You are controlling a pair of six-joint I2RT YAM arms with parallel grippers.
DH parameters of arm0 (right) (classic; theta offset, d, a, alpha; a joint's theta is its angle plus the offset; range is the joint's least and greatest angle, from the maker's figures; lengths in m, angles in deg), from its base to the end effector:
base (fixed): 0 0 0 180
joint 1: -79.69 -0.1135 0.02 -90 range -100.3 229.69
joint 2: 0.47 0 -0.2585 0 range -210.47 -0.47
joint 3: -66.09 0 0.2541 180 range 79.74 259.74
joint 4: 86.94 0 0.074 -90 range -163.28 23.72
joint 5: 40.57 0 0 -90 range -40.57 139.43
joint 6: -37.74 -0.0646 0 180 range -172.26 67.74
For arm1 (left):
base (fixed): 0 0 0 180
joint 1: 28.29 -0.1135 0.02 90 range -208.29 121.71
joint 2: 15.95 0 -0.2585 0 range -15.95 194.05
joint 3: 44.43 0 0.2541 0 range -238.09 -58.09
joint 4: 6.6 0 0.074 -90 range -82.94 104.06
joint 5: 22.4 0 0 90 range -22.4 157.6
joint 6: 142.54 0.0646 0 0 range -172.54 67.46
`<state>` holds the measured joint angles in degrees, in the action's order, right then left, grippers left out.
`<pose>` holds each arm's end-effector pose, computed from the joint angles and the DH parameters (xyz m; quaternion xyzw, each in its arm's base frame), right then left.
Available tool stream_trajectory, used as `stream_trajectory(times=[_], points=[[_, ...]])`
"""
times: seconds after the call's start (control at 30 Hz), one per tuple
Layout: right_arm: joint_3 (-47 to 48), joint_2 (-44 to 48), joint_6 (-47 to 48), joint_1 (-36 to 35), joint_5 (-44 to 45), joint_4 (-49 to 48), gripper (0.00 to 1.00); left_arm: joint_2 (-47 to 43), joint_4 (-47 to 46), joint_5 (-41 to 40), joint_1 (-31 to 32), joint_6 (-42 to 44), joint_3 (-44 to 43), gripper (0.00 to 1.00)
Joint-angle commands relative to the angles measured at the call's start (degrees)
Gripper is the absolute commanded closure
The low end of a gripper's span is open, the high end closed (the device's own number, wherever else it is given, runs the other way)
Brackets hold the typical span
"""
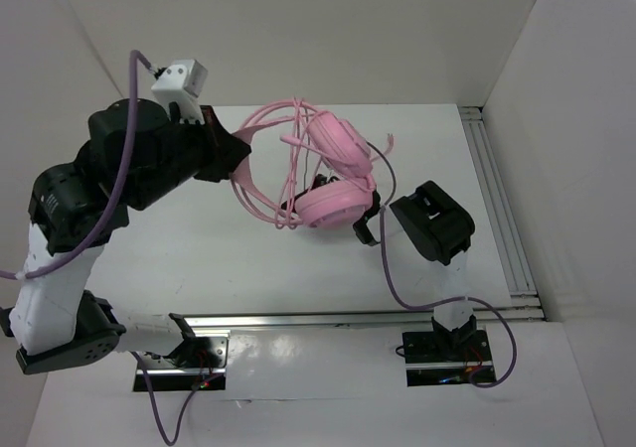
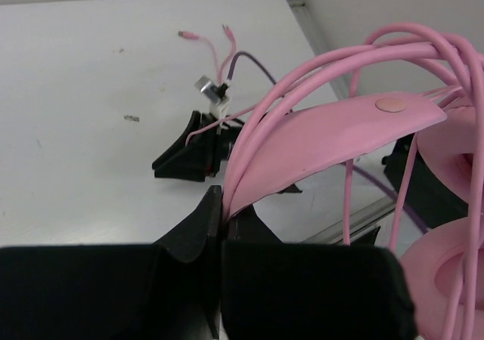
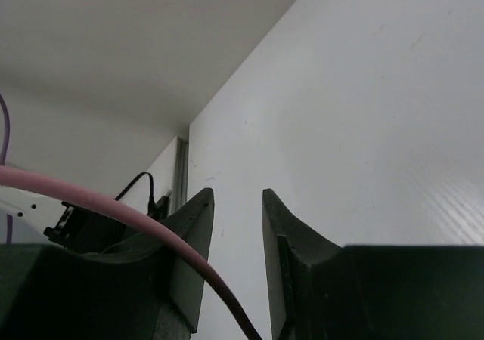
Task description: Wrap the headphones
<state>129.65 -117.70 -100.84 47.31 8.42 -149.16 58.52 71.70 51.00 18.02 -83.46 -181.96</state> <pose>0.3237 0.2555 0.1569 -0.1767 0.6424 0.6346 0.3916 0.1495 -0.1297 0.5534 0.0184 0.7910 -0.2853 0.5410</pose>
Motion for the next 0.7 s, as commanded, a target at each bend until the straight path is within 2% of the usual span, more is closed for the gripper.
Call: stream_trajectory(times=[0.0, 0.1, 0.13, 0.17, 0.4, 0.47, 0.5, 0.53, 0.6, 0.63, 0.67], points=[[2.6, -0.5, 0.0, -0.8, -1.0, -16.1, 0.60, -1.1, -9.7, -6.0, -0.2, -6.1, -5.9, 1.00], [-0.2, -1.6, 1.5, -0.8, -1.0, -14.8, 0.71, 0.3, -9.7, -11.8, -2.9, -6.1, -7.2, 1.00], [-0.7, -2.1, 2.1, -0.8, -1.0, -14.8, 0.79, 1.1, -10.6, -12.3, -4.5, -5.4, -7.7, 1.00], [-1.3, -2.1, 2.1, -1.4, -1.0, -15.3, 0.83, 1.7, -10.6, -12.3, -5.3, -4.9, -7.7, 1.00], [-9.0, -2.6, 2.6, -3.9, 0.4, -20.8, 0.85, 10.2, -12.9, -11.5, -16.2, -3.5, -11.9, 1.00], [-12.9, -0.3, 4.0, -4.6, 1.2, -21.3, 0.86, 13.8, -13.4, -9.2, -20.8, -3.5, -13.2, 1.00], [-14.5, 2.5, 4.6, -5.4, 1.2, -21.3, 0.98, 15.1, -13.4, -8.5, -22.3, -3.5, -13.2, 1.00], [-16.1, 4.5, 5.4, -6.2, 3.3, -20.6, 1.00, 16.3, -13.9, -7.9, -23.8, -3.5, -13.2, 1.00], [-21.5, 9.4, 9.8, -8.5, 5.3, -16.4, 1.00, 19.5, -13.9, -7.4, -27.4, -3.5, -11.7, 1.00], [-22.7, 15.6, 11.7, -9.6, 7.5, -13.3, 1.00, 20.3, -14.5, -7.4, -28.1, -3.5, -9.7, 1.00], [-23.4, 18.8, 16.4, -10.8, 8.7, -4.3, 1.00, 21.0, -15.2, -7.9, -28.6, -3.0, -8.5, 1.00]])
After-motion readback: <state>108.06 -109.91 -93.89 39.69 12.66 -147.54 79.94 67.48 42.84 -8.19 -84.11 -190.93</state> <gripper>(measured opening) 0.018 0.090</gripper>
